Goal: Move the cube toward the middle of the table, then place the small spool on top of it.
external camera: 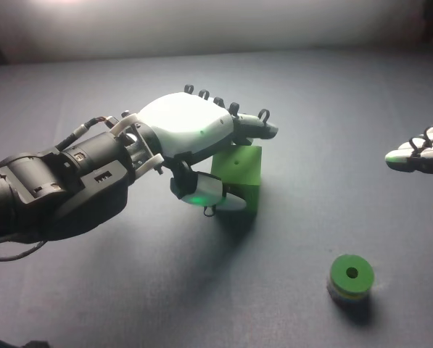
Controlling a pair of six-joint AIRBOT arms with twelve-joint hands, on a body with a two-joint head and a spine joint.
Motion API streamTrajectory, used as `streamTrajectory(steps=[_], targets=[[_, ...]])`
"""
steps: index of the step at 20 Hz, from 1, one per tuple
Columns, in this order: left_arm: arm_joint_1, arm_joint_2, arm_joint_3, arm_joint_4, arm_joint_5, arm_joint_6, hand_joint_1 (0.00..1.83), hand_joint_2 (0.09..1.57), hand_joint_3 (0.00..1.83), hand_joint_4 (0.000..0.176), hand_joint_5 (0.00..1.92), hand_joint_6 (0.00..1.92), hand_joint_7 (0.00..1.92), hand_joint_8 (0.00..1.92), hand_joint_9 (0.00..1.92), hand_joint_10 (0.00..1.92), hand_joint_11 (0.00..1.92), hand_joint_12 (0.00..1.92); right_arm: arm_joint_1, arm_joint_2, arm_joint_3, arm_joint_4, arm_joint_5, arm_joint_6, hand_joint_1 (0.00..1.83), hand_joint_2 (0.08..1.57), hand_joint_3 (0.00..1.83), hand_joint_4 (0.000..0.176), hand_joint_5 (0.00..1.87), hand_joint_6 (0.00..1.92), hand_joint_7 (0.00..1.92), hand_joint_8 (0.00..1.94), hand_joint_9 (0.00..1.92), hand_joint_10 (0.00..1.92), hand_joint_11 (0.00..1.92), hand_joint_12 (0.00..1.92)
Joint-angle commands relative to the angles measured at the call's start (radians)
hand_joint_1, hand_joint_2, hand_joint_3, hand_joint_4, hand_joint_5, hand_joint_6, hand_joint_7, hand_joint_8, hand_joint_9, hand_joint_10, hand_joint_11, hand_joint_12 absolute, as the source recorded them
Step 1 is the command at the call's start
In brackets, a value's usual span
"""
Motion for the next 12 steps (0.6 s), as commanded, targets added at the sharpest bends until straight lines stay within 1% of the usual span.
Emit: streamTrajectory(steps=[1, 2, 3, 4, 5, 6, 7, 8, 9, 10, 11, 12], targets=[[-0.003, 0.008, 0.004, -0.012, -0.116, 0.000, 0.83, 0.99, 0.00, 0.063, 0.35, 0.00, 0.74, 0.00, 0.51, 0.85, 0.28, 1.50, 0.012, -0.001, 0.005, 0.012, 0.119, 0.009, 0.85, 1.39, 0.00, 0.000, 0.56, 0.00, 0.62, 0.00, 0.58, 0.00, 0.21, 0.80], [-0.001, 0.010, 0.003, -0.017, -0.119, 0.000, 0.86, 0.95, 0.00, 0.066, 0.30, 0.00, 0.66, 0.00, 0.62, 0.57, 0.34, 1.29, 0.012, -0.001, 0.005, 0.012, 0.119, 0.012, 0.86, 1.38, 0.00, 0.003, 0.56, 0.00, 0.62, 0.00, 0.59, 0.00, 0.16, 0.86], [0.000, 0.014, 0.001, -0.018, -0.122, 0.000, 0.86, 0.95, 0.00, 0.066, 0.30, 0.00, 0.66, 0.00, 0.62, 0.57, 0.34, 1.29, 0.012, -0.001, 0.005, 0.012, 0.119, 0.014, 0.86, 1.38, 0.00, 0.003, 0.56, 0.00, 0.62, 0.00, 0.59, 0.00, 0.16, 0.86], [0.001, 0.022, -0.006, -0.018, -0.129, 0.000, 0.88, 0.94, 0.00, 0.068, 0.28, 0.00, 0.63, 0.00, 0.67, 0.43, 0.37, 1.19, 0.012, -0.001, 0.005, 0.011, 0.119, 0.017, 0.90, 1.38, 0.00, 0.000, 0.55, 0.00, 0.61, 0.00, 0.58, 0.00, 0.12, 0.91], [0.002, 0.029, -0.012, -0.019, -0.136, 0.000, 0.90, 0.93, 0.00, 0.083, 0.26, 0.00, 0.59, 0.00, 0.69, 0.25, 0.31, 1.12, 0.012, -0.001, 0.005, 0.009, 0.119, 0.018, 0.89, 1.38, 0.00, 0.000, 0.55, 0.00, 0.60, 0.00, 0.57, 0.00, 0.12, 0.91], [0.006, 0.041, -0.021, -0.022, -0.146, 0.000, 0.92, 0.92, 0.00, 0.088, 0.24, 0.00, 0.55, 0.00, 0.69, 0.14, 0.27, 1.12, 0.012, -0.001, 0.004, 0.007, 0.119, 0.021, 0.87, 1.38, 0.00, 0.000, 0.55, 0.00, 0.59, 0.00, 0.56, 0.00, 0.13, 0.91], [0.012, 0.058, -0.035, -0.027, -0.165, 0.000, 0.94, 0.91, 0.00, 0.084, 0.21, 0.00, 0.49, 0.00, 0.63, 0.06, 0.25, 1.10, 0.012, -0.001, 0.004, 0.001, 0.119, 0.028, 0.90, 1.38, 0.00, 0.000, 0.55, 0.00, 0.58, 0.00, 0.55, 0.00, 0.14, 0.90], [0.025, 0.085, -0.060, -0.036, -0.198, 0.004, 0.96, 0.89, 0.00, 0.094, 0.20, 0.00, 0.44, 0.00, 0.59, 0.02, 0.27, 1.06, 0.014, 0.000, 0.004, -0.014, 0.119, 0.037, 0.90, 1.35, 0.00, 0.000, 0.54, 0.00, 0.56, 0.00, 0.55, 0.00, 0.17, 0.87], [0.037, 0.103, -0.078, -0.048, -0.219, 0.021, 0.98, 0.89, 0.00, 0.098, 0.20, 0.00, 0.45, 0.00, 0.65, 0.04, 0.35, 1.09, 0.018, 0.000, 0.004, -0.026, 0.119, 0.043, 0.89, 1.33, 0.00, 0.000, 0.53, 0.00, 0.56, 0.00, 0.55, 0.00, 0.17, 0.86], [0.062, 0.138, -0.116, -0.086, -0.252, 0.065, 0.96, 0.90, 0.00, 0.069, 0.23, 0.01, 0.46, 0.01, 0.65, 0.03, 0.35, 1.10, 0.025, 0.001, 0.002, -0.052, 0.119, 0.051, 0.85, 1.30, 0.00, 0.000, 0.52, 0.00, 0.57, 0.00, 0.56, 0.00, 0.16, 0.90], [0.100, 0.179, -0.160, -0.126, -0.301, 0.097, 0.96, 0.89, 0.00, 0.043, 0.22, 0.00, 0.46, 0.00, 0.58, 0.01, 0.22, 1.01, 0.036, 0.003, -0.002, -0.080, 0.114, 0.055, 0.84, 1.28, 0.00, 0.000, 0.51, 0.00, 0.59, 0.00, 0.60, 0.00, 0.21, 0.86], [0.135, 0.213, -0.191, -0.147, -0.346, 0.101, 0.94, 0.91, 0.00, 0.045, 0.21, 0.00, 0.45, 0.00, 0.54, 0.00, 0.16, 0.98, 0.045, 0.004, -0.006, -0.105, 0.105, 0.058, 0.80, 1.27, 0.00, 0.000, 0.50, 0.00, 0.59, 0.00, 0.60, 0.00, 0.24, 0.78]])
